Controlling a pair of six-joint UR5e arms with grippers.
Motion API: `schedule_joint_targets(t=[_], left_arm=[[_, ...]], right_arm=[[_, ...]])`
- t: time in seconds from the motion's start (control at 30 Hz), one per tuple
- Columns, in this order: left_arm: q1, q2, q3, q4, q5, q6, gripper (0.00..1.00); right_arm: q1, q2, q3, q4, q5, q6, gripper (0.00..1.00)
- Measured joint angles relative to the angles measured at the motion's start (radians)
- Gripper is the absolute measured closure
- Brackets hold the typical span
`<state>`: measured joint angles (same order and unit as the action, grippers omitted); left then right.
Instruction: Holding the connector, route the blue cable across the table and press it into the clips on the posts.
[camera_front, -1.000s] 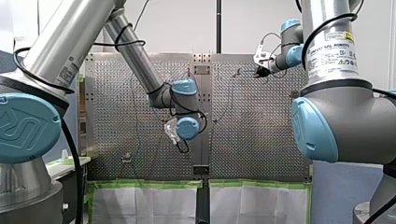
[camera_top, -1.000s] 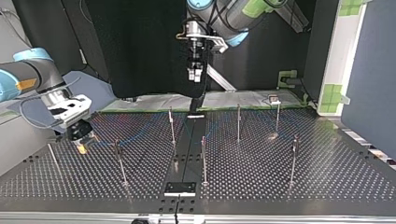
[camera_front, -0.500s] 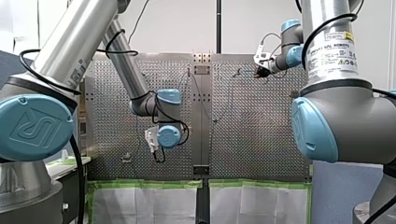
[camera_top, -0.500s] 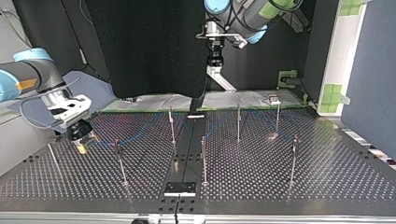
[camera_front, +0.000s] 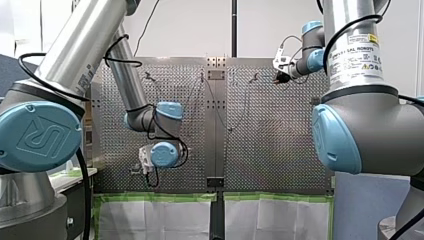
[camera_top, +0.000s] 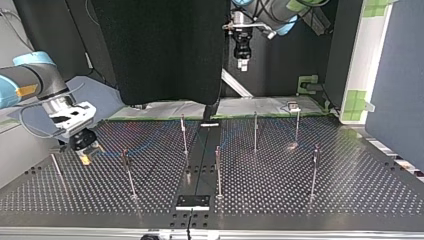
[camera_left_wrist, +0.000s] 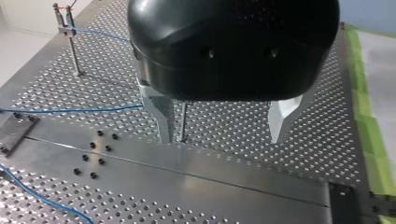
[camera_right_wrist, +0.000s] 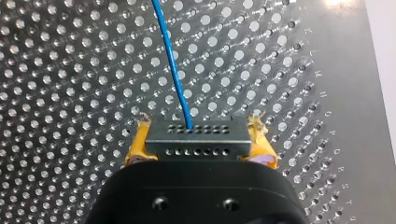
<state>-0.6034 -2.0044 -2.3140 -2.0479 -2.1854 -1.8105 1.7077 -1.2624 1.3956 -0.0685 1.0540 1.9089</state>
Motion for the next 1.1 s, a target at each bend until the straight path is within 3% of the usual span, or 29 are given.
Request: schedule_joint_targets(t=[0.27, 1.1], left_arm=[[-0.002, 0.000, -0.048, 0.001, 0.000, 0.002, 0.00], [-0.003, 0.001, -0.052, 0.001, 0.000, 0.002, 0.00]], right_arm=[[-0.002, 0.000, 0.001, -0.001, 0.001, 0.000, 1.00], [-0.003, 0.000, 0.001, -0.001, 0.002, 0.000, 1.00]])
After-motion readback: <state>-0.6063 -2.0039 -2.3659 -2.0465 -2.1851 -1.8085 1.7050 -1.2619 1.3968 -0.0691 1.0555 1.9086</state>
